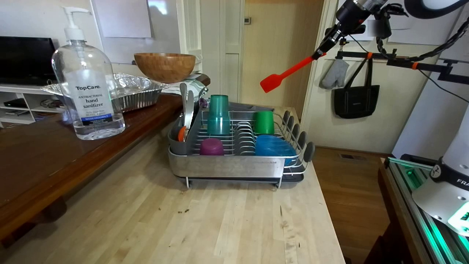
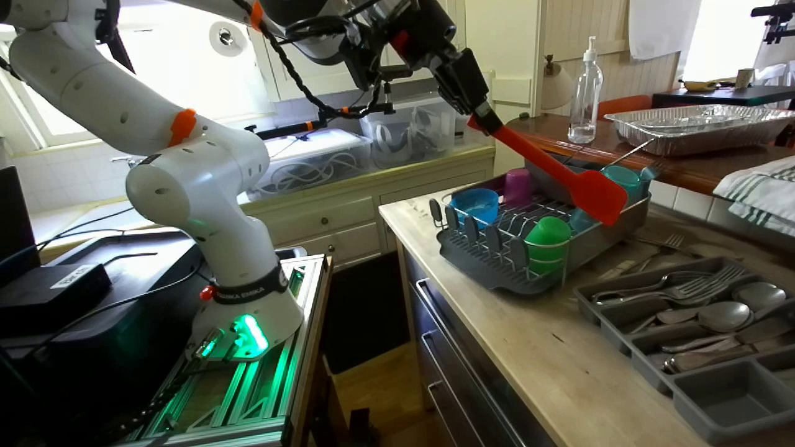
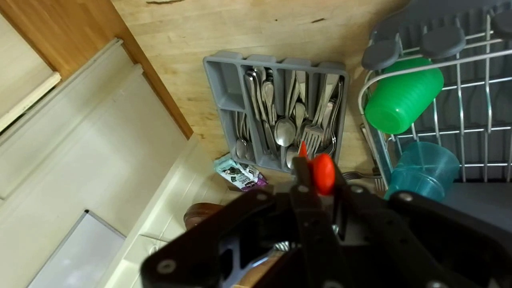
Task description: Remove the orange spatula from the drying rack, put it in the utensil holder, remove the blue bowl and put it on the table
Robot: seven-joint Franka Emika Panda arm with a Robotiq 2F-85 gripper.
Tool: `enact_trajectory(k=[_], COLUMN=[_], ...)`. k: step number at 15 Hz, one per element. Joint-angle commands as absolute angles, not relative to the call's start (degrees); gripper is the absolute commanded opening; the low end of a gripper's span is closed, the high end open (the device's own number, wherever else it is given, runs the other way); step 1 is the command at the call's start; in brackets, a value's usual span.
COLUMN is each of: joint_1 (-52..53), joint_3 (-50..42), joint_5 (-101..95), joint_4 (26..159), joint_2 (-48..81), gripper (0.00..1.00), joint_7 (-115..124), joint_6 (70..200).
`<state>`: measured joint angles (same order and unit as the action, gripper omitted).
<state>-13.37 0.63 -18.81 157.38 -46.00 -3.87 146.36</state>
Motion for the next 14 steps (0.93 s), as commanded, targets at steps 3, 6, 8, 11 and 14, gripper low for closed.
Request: enact_trajectory(k=[3, 6, 8, 11, 14], joint_1=[-17.0, -18.1, -15.7, -8.2, 4.4], joint_3=[-1.6, -4.4, -7.8, -15.4, -25.7], joint_5=[-21.0, -19.5, -17.4, -11.7, 0.0], joint_4=[155.6, 152.7, 150.4, 147.6, 145.9], joint_2=[-43.2, -37.9, -33.6, -27.3, -23.5], gripper=[0.03, 0.03, 0.03, 0.03, 0.03], joint_7=[-3.6, -4.7, -7.3, -13.9, -23.8], joint_6=[153.1, 158.1, 162.0, 168.7, 171.3])
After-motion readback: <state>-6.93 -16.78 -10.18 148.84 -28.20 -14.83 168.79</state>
